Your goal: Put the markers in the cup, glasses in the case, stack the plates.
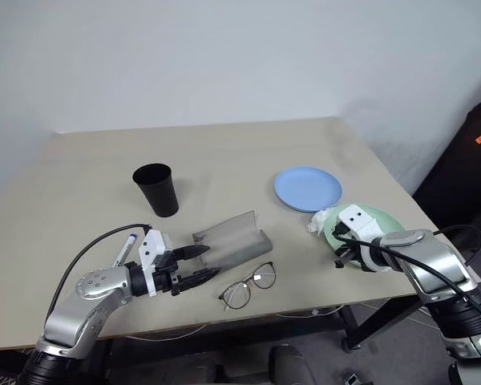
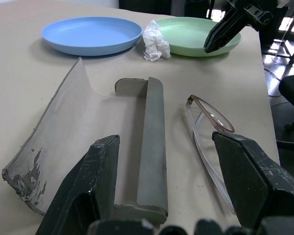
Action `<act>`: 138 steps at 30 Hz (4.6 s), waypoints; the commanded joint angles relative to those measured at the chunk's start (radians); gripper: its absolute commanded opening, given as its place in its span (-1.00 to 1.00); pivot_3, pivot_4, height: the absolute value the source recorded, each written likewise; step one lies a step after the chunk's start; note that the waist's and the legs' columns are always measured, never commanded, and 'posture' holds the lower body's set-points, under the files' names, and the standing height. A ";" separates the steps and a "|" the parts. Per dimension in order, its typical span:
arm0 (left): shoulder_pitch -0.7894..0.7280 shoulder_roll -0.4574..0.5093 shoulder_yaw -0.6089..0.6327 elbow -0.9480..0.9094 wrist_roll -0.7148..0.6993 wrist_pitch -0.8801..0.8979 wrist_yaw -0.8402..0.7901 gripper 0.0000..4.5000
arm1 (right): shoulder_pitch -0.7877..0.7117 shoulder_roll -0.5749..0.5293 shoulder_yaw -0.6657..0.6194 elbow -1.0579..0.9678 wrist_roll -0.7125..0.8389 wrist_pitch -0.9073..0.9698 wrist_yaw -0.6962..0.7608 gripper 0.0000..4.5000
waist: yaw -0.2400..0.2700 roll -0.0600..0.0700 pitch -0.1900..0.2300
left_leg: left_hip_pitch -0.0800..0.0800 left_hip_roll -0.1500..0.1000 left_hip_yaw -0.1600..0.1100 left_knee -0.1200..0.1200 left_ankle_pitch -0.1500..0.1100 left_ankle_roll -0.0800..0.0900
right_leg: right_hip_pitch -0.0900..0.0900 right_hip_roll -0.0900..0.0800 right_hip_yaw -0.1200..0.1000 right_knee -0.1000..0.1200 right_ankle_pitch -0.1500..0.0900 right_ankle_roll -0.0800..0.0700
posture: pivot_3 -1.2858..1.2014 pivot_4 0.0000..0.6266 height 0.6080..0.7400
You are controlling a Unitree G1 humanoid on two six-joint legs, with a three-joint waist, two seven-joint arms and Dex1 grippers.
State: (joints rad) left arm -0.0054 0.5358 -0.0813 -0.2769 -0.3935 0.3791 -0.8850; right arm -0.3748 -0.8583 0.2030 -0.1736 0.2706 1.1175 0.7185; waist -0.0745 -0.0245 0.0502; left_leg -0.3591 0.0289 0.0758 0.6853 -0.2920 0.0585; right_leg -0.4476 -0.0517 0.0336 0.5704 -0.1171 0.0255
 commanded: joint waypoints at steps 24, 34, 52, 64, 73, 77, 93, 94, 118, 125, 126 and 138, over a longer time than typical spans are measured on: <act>-0.032 -0.010 -0.012 0.008 0.008 -0.036 0.006 0.42 | -0.143 0.015 -0.011 0.218 -0.131 -0.069 -0.099 -0.99 | 0.003 0.000 0.000 | -0.004 -0.001 0.003 -0.001 0.000 0.000 | -0.005 -0.003 0.000 0.000 0.000 0.000 | 0.03 -1.00 1.00; -0.030 -0.014 -0.013 0.005 0.011 -0.036 0.011 0.42 | -0.175 0.012 -0.014 0.258 -0.142 -0.109 -0.075 -0.99 | 0.003 0.001 0.000 | -0.007 -0.005 0.002 -0.004 0.001 0.002 | -0.011 0.001 0.000 0.002 0.000 0.000 | 0.03 -1.00 1.00; -0.065 -0.057 -0.001 0.013 -0.001 -0.024 0.023 0.42 | -0.343 0.089 -0.089 0.477 -0.217 -0.531 -0.159 -0.99 | 0.002 0.002 -0.001 | -0.007 -0.006 0.002 -0.003 0.001 0.002 | -0.010 0.001 0.001 0.002 0.000 0.000 | 0.03 -1.00 1.00; -0.139 -0.063 0.014 0.021 -0.019 -0.009 0.023 0.42 | -0.507 0.217 0.038 0.810 -0.267 -0.977 0.172 -0.99 | 0.002 0.002 -0.001 | -0.004 -0.006 0.002 -0.001 0.001 0.003 | -0.006 0.002 0.002 0.003 0.000 -0.001 | 0.03 -1.00 1.00; -0.156 -0.080 0.004 0.013 0.014 -0.034 0.077 0.42 | -0.666 0.323 0.108 1.181 -0.389 -1.176 0.285 -0.99 | 0.001 0.003 -0.001 | -0.003 -0.008 0.002 -0.002 0.001 0.003 | -0.005 0.002 0.003 0.004 0.001 -0.002 | 0.03 -1.00 1.00; -0.175 -0.114 0.017 0.027 0.034 -0.062 0.136 0.42 | -0.705 0.351 0.125 1.291 -0.447 -1.218 0.253 -0.99 | 0.002 0.003 -0.001 | -0.003 -0.009 0.001 -0.002 0.001 0.003 | -0.003 0.002 0.003 0.004 0.001 -0.002 | 0.03 -1.00 1.00; -0.167 -0.114 -0.001 0.007 0.029 -0.063 0.144 0.42 | -0.748 0.387 0.106 1.409 -0.528 -1.271 0.220 -0.47 | -0.002 0.005 -0.002 | 0.000 -0.011 -0.002 -0.001 0.002 0.003 | 0.000 0.002 0.003 0.006 0.001 -0.001 | 0.03 -1.00 1.00; -0.166 -0.114 -0.003 0.008 0.030 -0.064 0.143 0.42 | -0.749 0.389 0.102 1.408 -0.527 -1.274 0.215 -0.33 | -0.002 0.005 -0.002 | 0.001 -0.011 -0.002 -0.001 0.002 0.003 | 0.000 0.002 0.003 0.006 0.001 -0.001 | 0.03 -1.00 1.00; -0.163 -0.117 -0.014 0.018 0.022 -0.064 0.116 0.42 | -0.469 0.193 -0.055 0.737 -0.397 -0.485 0.369 -0.33 | 0.003 0.006 -0.002 | -0.001 -0.013 -0.004 -0.001 0.002 0.003 | 0.001 0.002 0.003 0.006 0.001 -0.001 | 0.03 -1.00 1.00; -0.171 -0.120 -0.018 0.028 0.022 -0.065 0.104 0.42 | -0.381 0.189 -0.066 0.591 -0.350 -0.284 0.321 -0.33 | 0.001 0.007 -0.002 | 0.001 -0.012 -0.004 0.000 0.002 0.004 | 0.001 0.002 0.004 0.006 0.001 -0.001 | 0.03 -1.00 1.00; -0.173 -0.120 -0.017 0.030 0.023 -0.065 0.103 0.42 | -0.378 0.195 -0.065 0.594 -0.346 -0.281 0.308 -0.33 | 0.002 0.007 -0.002 | 0.001 -0.012 -0.004 0.001 0.003 0.004 | 0.001 0.002 0.004 0.006 0.001 -0.001 | 0.03 -1.00 1.00; -0.170 -0.116 -0.015 0.022 0.022 -0.056 0.097 0.42 | -0.440 0.252 -0.047 0.812 -0.345 -0.379 0.185 -0.33 | 0.002 0.007 -0.002 | 0.000 -0.013 -0.003 0.001 0.003 0.004 | 0.001 0.002 0.004 0.006 0.001 -0.001 | 0.03 -1.00 1.00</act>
State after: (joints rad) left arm -0.1611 0.4181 -0.1008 -0.2289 -0.3645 0.3314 -0.7866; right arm -0.7763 -0.6034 0.1688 0.6279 -0.0721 0.7698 0.9264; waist -0.0729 -0.0175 0.0484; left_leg -0.3597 0.0158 0.0728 0.6861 -0.2893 0.0621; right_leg -0.4464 -0.0500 0.0374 0.5760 -0.1162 0.0244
